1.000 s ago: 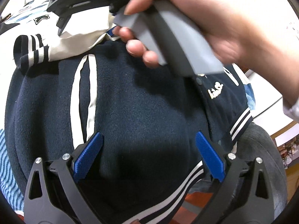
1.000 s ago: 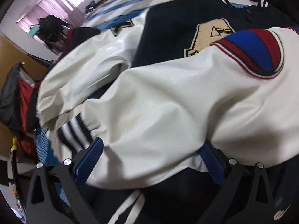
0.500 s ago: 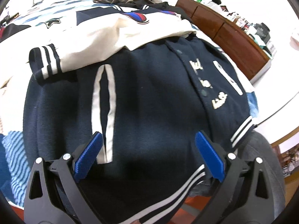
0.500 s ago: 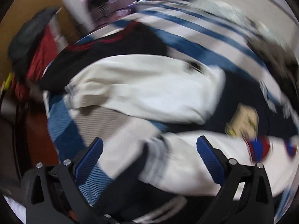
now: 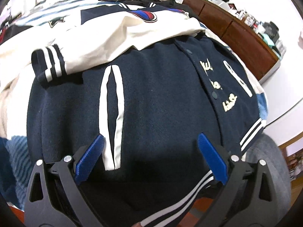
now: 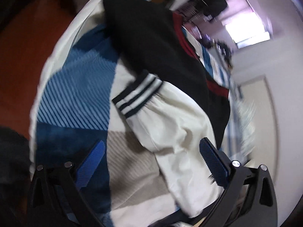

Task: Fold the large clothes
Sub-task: 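Grasp the other cream sleeve cuff with the right gripper and lift it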

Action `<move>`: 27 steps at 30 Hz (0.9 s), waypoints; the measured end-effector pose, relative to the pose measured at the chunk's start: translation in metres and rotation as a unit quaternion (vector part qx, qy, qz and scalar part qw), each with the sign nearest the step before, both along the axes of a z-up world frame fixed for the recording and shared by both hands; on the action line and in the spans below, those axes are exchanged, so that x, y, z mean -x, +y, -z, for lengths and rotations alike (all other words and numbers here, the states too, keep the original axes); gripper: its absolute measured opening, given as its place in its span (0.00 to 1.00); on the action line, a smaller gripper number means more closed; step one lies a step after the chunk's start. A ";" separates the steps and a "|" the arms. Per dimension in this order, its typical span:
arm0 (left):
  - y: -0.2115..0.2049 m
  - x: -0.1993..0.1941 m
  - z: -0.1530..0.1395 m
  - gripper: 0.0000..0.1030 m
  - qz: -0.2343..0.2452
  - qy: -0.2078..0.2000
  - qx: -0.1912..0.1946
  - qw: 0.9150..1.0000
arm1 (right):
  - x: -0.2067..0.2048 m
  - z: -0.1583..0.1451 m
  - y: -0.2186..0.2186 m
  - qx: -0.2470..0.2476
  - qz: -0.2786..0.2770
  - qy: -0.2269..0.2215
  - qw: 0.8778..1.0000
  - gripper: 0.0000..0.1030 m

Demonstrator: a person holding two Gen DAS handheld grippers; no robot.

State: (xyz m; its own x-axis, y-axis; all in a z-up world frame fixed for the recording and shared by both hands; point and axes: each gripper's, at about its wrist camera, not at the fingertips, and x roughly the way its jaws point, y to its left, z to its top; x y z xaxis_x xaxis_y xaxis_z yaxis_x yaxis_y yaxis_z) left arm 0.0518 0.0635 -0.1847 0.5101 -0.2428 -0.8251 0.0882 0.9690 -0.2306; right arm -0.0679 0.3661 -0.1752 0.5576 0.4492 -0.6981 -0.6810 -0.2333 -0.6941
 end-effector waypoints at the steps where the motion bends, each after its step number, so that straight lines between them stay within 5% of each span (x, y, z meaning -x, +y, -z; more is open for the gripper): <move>1: -0.004 -0.001 -0.003 0.94 0.005 -0.010 -0.020 1.000 | 0.004 0.007 -0.001 0.002 -0.006 -0.026 1.000 0.95; 5: -0.019 -0.010 -0.021 0.94 0.020 -0.044 -0.056 0.997 | 0.016 0.032 -0.017 -0.009 -0.046 -0.128 0.991 0.95; 17: -0.045 -0.037 -0.016 0.94 0.029 -0.010 -0.008 0.999 | 0.008 0.064 -0.048 0.000 -0.081 -0.185 0.979 0.95; 27: -0.027 -0.038 -0.014 0.94 0.007 0.000 0.026 1.000 | -0.008 0.092 0.004 -0.011 -0.083 -0.231 0.969 0.95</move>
State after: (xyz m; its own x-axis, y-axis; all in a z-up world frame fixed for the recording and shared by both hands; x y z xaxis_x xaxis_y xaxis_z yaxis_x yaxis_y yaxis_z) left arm 0.0897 0.0370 -0.1704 0.5060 -0.2916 -0.8117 0.1008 0.9547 -0.2802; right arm -0.0602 0.3697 -0.2673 0.7269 0.5715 -0.3808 -0.2517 -0.2942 -0.9220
